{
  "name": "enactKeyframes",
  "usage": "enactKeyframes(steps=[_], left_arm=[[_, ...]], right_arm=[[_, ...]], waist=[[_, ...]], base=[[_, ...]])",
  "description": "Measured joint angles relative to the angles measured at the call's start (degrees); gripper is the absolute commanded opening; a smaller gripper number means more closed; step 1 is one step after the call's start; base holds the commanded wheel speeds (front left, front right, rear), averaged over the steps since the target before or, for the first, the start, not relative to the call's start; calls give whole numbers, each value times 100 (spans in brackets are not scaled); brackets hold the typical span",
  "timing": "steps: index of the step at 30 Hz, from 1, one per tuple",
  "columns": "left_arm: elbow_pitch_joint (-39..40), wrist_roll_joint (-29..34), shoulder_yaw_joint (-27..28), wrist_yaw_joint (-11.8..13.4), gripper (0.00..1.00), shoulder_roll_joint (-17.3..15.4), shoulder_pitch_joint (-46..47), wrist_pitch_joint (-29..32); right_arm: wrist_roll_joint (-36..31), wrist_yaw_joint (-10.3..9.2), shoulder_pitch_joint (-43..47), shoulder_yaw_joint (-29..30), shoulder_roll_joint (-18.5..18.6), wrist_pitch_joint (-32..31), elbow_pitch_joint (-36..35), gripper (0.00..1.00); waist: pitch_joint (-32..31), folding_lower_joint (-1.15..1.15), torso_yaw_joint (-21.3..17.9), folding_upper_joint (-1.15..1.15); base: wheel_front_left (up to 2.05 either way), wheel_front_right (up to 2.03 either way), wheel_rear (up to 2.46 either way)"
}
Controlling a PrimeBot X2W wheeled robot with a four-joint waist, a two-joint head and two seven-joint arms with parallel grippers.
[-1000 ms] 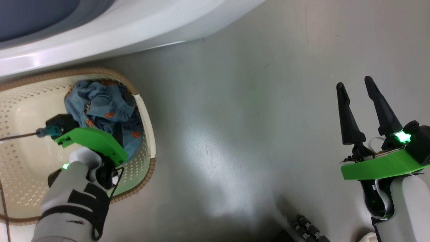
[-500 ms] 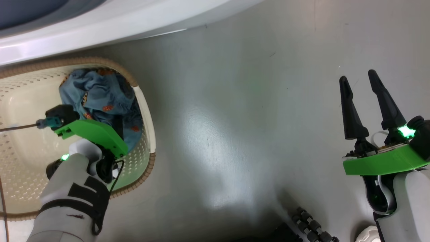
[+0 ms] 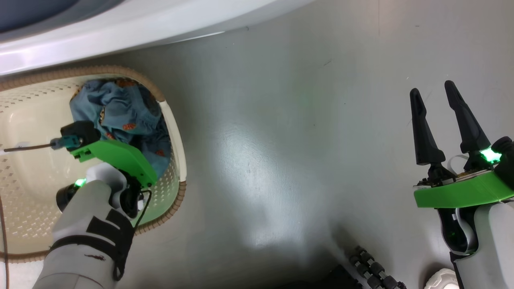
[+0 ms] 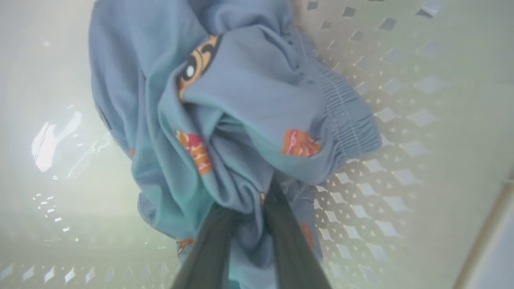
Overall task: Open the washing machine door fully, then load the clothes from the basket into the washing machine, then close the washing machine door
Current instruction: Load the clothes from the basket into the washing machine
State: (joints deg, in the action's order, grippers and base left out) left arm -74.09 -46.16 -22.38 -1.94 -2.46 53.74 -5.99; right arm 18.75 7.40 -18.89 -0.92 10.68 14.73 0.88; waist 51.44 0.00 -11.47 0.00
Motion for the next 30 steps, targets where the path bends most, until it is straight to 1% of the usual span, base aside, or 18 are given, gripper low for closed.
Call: enactKeyframes(steps=[1,2,10,16,20,26,30], left_arm=[[0,4,-26,-1,4,2,2,-14],[0,19,-51,-1,0,5,2,-15],[-1,99,-140,-3,0,19,-9,-68],[0,100,-174,-43,0,32,-174,-259],[-1,78,-177,-145,0,37,-364,-472],[18,-112,-170,-292,0,65,-754,-727],[303,-267,-260,-392,0,65,-1106,-815]], right_arm=[[0,0,0,2,4,0,0,100],[0,0,0,2,8,0,0,100],[0,0,1,2,10,0,27,100],[0,0,3,-9,5,0,70,100],[0,0,16,-14,2,0,101,100],[0,0,161,-49,-2,0,157,100],[-2,0,291,-93,4,0,183,100]], waist=[[-3,0,-1,0],[-8,0,-3,0],[-132,0,-4,0],[-326,0,43,0],[-510,0,88,0],[-870,0,191,0],[-1171,0,277,0]], base=[[0,0,0],[0,0,0],[0,0,0],[0,0,0],[0,0,0],[0,0,0],[0,0,0]])
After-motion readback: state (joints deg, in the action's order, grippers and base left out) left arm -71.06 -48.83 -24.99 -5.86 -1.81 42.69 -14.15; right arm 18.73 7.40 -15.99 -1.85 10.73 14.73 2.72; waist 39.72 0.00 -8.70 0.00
